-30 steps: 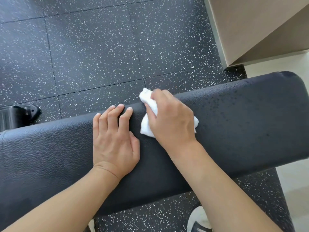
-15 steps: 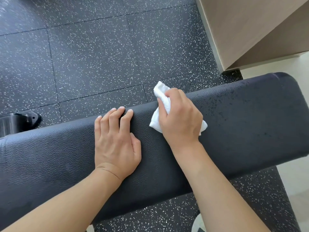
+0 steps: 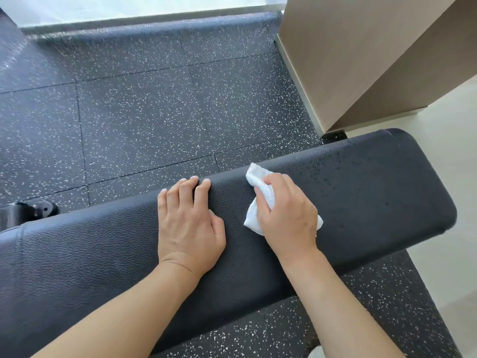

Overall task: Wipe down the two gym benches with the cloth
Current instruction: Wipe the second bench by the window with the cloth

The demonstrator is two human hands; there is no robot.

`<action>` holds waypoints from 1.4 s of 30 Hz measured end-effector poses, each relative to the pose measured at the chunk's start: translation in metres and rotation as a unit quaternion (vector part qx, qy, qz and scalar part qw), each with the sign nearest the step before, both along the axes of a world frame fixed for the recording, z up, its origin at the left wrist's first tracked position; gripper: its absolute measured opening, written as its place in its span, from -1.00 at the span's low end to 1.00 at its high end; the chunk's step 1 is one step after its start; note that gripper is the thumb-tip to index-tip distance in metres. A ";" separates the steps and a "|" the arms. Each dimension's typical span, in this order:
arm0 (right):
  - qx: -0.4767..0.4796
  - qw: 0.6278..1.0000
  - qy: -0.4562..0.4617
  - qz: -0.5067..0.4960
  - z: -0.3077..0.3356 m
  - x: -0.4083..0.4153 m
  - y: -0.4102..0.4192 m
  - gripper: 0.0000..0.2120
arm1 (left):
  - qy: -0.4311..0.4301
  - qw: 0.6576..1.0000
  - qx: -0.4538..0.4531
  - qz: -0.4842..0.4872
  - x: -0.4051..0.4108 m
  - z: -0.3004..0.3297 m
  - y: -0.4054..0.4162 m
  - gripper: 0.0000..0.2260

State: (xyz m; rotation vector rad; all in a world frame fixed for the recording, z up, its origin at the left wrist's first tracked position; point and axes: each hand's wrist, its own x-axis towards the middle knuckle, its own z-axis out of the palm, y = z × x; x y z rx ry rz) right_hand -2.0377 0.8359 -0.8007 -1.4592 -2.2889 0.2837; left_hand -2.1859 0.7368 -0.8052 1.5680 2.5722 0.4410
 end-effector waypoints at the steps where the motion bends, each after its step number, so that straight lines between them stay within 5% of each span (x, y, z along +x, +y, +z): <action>1: -0.006 1.000 0.000 -0.003 0.000 0.009 -0.008 -0.87 | -0.001 1.000 0.002 0.000 0.000 -0.001 0.000 -0.47; 10: -0.003 0.998 -0.054 0.038 0.011 0.038 -0.024 -0.77 | 0.002 1.000 -0.004 -0.006 -0.001 0.000 -0.002 -0.47; 17: -0.047 0.995 -0.023 -0.088 0.006 -0.012 0.039 -0.76 | 0.007 1.000 -0.014 -0.006 0.001 0.002 -0.002 -0.48; 26: 0.017 0.984 -0.065 0.166 0.007 0.047 0.004 -0.76 | 0.002 1.000 -0.020 -0.003 0.003 0.007 -0.002 -0.48; 35: -0.047 0.992 -0.043 -0.112 0.004 0.051 0.058 -0.80 | 0.002 1.000 -0.030 -0.006 0.001 0.005 -0.002 -0.47; 42: -0.036 0.997 -0.029 0.063 0.007 -0.049 0.001 -0.80 | 0.007 1.000 -0.015 -0.007 0.002 0.003 -0.001 -0.47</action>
